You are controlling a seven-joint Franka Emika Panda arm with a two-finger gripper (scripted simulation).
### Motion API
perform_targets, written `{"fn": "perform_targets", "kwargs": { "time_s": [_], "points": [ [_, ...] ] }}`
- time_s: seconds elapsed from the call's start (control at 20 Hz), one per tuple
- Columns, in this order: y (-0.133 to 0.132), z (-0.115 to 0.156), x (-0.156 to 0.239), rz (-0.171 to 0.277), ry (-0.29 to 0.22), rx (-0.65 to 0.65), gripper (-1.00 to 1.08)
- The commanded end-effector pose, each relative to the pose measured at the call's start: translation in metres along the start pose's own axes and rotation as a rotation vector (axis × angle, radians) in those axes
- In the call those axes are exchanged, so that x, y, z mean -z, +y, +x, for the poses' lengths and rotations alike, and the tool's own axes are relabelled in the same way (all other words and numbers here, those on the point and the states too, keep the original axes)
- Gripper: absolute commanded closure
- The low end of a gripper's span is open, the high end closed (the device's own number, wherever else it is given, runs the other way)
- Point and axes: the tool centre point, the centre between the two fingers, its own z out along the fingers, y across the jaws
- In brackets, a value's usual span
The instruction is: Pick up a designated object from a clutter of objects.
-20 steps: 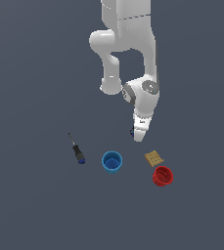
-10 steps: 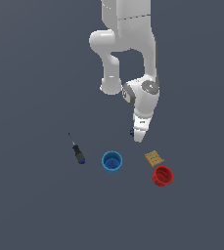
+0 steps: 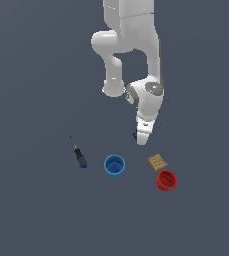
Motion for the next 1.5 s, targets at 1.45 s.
{"fn": "perform_targets", "kwargs": {
  "time_s": [1.45],
  "points": [
    [0.078, 0.042, 0.226, 0.008, 0.001, 0.005, 1.08]
  ]
}}
